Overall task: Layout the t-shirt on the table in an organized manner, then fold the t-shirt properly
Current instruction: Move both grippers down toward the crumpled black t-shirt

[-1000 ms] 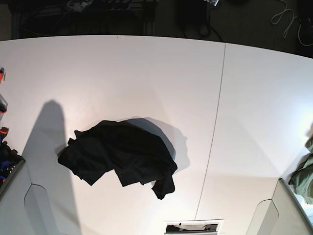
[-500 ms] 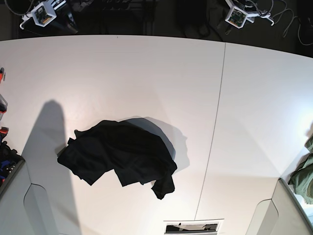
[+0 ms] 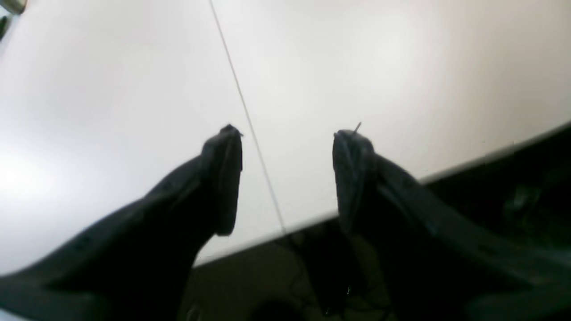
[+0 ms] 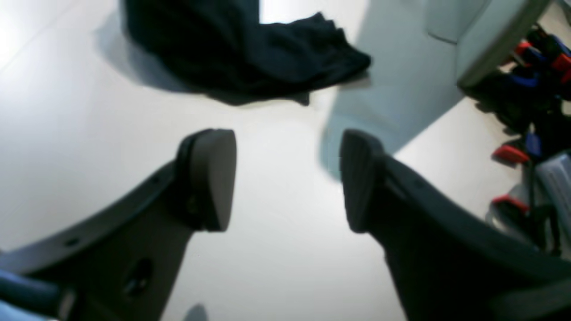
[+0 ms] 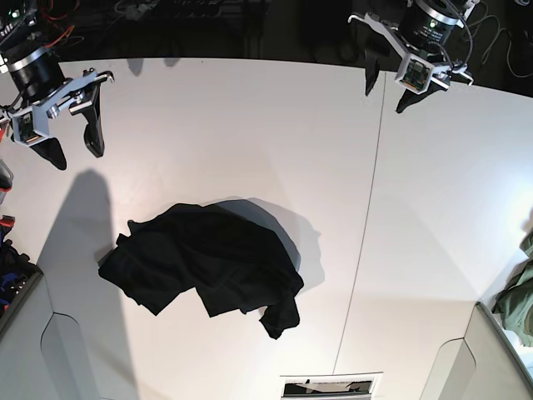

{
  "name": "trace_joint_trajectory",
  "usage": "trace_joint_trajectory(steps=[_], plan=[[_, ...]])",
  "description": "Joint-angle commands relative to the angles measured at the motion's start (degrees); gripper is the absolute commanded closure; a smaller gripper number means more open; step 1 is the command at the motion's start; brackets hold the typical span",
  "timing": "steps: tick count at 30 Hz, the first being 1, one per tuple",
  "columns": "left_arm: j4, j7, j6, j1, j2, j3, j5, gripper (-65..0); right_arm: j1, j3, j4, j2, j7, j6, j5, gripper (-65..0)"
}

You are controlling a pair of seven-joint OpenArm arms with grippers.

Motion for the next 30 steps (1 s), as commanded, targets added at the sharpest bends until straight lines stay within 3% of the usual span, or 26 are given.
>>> trace_joint_trajectory(steps=[1,9,17,24,30], plan=[[-0.2,-1.1,0.4,-1.1,-1.0,0.0,-0.8,-35.5,1.6,-0.1,-0.8,0.5,1.1,-0.5,0.2,-36.8],[-14.9,-1.3,0.4,-18.9,-4.0,3.3,-4.6,-35.5,17.9,-5.1,-16.0,-0.4,1.1,-0.6,-1.7,-36.8],[-30.2,-1.3,0.5,-39.4,-3.4,14.2,-4.6,-35.5,34.1,-11.7,-28.5,-7.2,1.2,-0.6,-7.9,-36.8],[-43.5,-1.3,0.4,-52.2,2.6,15.5,-6.4,-35.5,44.9,-17.3,-39.1,-13.7,1.4,-1.9,-15.5,-36.8],[-52.4,-1.3,0.4,-58.4,7.9,15.5,-7.6,-35.5,50.8,-21.8,-48.0,-15.8,1.4,-2.3,-17.5,-36.8]])
